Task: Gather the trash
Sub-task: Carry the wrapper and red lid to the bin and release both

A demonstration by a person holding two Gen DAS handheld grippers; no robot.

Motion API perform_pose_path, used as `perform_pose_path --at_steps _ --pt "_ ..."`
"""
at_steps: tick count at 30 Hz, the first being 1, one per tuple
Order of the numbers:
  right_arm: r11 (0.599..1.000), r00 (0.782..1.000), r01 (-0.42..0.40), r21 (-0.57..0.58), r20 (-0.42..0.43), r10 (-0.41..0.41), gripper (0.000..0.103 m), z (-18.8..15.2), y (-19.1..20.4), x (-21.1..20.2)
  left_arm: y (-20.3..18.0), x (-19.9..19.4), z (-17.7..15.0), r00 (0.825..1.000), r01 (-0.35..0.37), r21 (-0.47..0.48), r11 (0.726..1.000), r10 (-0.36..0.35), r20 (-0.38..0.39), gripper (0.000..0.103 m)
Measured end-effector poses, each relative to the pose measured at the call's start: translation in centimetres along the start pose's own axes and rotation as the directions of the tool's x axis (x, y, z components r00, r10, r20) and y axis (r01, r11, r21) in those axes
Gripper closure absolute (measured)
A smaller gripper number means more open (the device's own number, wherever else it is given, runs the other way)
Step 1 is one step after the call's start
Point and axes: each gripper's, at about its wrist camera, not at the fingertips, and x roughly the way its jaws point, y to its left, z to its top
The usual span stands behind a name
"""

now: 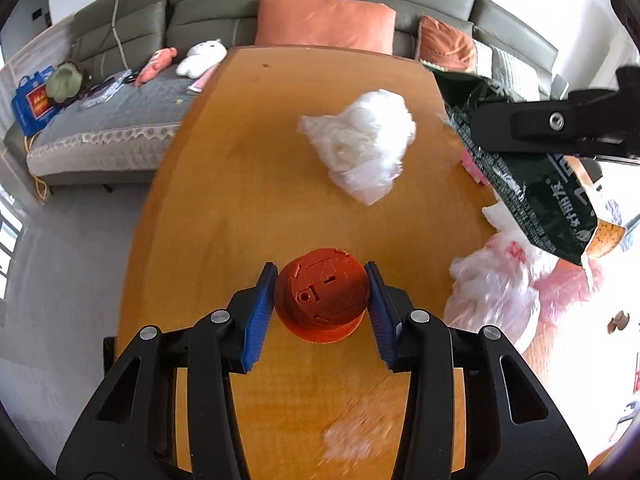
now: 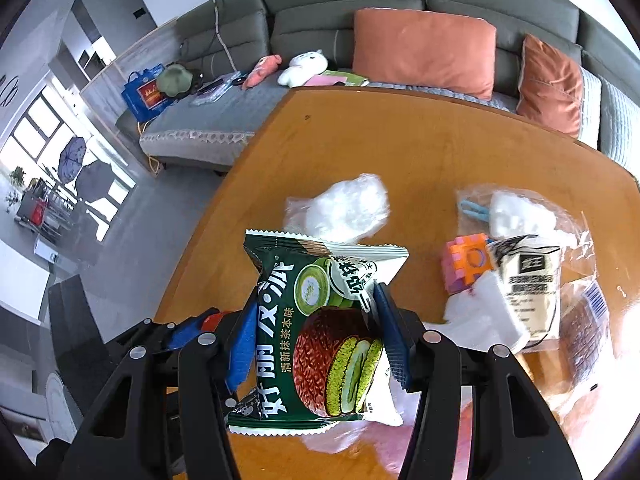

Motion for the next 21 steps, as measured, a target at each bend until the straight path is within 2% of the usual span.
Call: perform_pose_path --at_steps 7,14,21 --pt "0.998 0.999 -0.029 -0.057 -0.020 0.027 0.047 -0.8 4.5 0.6 3.8 -3.4 -2.6 0.999 -0.048 -0.054 0.997 0.049 0.015 0.059" --pt "0.988 0.995 -0.084 -0.130 -0.058 0.077 0.047 -1.6 10.9 2.0 9.0 -6.7 -5.5 0.995 -0.093 -0.141 0.986 0.098 0.024 0.059" --pt "0.964 0.986 -0.149 -0.221 -0.112 0.127 0.047 -2.9 17.9 3.5 15.3 -10.1 -9.1 0.984 -0.165 -0.253 0.953 0.176 0.019 0.059"
